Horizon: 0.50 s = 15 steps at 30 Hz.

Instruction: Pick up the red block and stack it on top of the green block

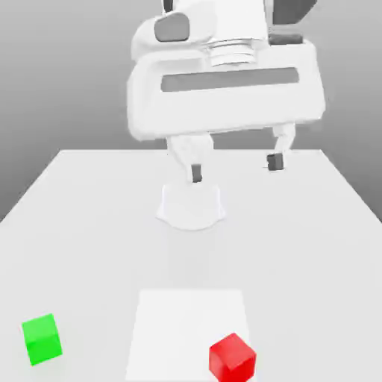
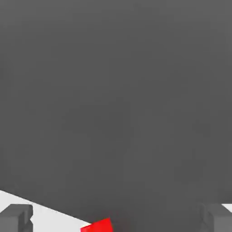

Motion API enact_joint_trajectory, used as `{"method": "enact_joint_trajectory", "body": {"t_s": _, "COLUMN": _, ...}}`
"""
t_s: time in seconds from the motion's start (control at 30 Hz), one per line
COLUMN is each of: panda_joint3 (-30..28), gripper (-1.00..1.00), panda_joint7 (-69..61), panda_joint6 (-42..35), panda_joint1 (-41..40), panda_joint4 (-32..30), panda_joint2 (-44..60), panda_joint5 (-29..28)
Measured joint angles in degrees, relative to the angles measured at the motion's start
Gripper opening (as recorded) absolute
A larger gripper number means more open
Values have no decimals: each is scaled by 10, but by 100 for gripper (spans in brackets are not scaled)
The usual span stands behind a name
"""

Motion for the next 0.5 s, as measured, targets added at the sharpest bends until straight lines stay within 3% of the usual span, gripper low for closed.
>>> {"method": "enact_joint_trajectory", "body": {"t_s": 0.33, "panda_joint3": 4, "gripper": 0, "panda_joint7": -80, "panda_joint6": 75, "panda_joint1": 21, "panda_joint4": -27, "panda_joint2": 201, "panda_joint5": -30}}
{"method": "enact_joint_trajectory", "body": {"t_s": 0.5, "panda_joint3": 15, "gripper": 0, "panda_joint7": -96, "panda_joint6": 150, "panda_joint1": 13, "panda_joint4": -17, "panda_joint2": 304, "panda_joint5": -25}}
